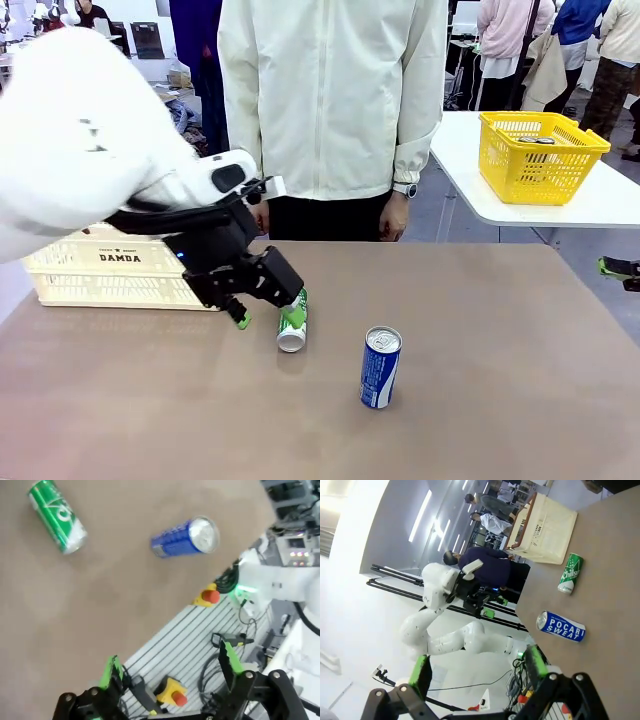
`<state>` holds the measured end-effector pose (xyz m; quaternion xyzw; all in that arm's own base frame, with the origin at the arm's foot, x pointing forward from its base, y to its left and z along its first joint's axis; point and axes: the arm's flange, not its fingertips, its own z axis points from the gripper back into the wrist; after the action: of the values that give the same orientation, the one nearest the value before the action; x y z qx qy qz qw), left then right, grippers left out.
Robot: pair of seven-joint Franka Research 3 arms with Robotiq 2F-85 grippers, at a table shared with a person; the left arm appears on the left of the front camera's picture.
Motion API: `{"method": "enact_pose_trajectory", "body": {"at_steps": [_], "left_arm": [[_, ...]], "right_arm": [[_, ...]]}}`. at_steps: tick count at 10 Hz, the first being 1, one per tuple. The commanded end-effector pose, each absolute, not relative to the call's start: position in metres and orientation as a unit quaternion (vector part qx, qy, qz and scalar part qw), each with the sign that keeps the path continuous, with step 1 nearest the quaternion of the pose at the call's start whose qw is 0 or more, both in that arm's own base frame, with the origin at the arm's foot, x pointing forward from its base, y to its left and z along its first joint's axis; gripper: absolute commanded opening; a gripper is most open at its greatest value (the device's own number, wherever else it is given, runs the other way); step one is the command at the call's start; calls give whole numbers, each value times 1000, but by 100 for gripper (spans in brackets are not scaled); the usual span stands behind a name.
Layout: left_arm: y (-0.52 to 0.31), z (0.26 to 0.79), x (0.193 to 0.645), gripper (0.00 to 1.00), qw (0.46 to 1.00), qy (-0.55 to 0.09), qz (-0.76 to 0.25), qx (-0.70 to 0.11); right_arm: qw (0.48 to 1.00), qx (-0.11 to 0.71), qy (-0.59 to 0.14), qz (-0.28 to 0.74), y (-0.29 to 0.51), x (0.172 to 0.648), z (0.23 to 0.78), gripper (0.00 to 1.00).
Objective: Place the drinks into the Shopping basket.
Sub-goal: Pick up one drink and place it into the Shopping basket.
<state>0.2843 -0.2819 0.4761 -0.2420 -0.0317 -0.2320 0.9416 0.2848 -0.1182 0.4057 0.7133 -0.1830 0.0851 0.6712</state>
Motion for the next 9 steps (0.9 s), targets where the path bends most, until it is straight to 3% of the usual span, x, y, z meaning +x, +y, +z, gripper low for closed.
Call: {"method": "enact_pose_trajectory", "body": {"at_steps": [1, 4, 9], "left_arm": [[-278, 487, 257, 100, 937, -47, -240, -249], [-278, 487, 257, 100, 937, -47, -240, -249], [-323, 444, 353, 100, 964, -34, -171, -200]], "right_arm": [[667, 718, -183, 79, -119, 285, 412, 100], [667, 718, -183, 79, -119, 285, 412, 100], [667, 718, -183, 79, -119, 285, 412, 100]]}}
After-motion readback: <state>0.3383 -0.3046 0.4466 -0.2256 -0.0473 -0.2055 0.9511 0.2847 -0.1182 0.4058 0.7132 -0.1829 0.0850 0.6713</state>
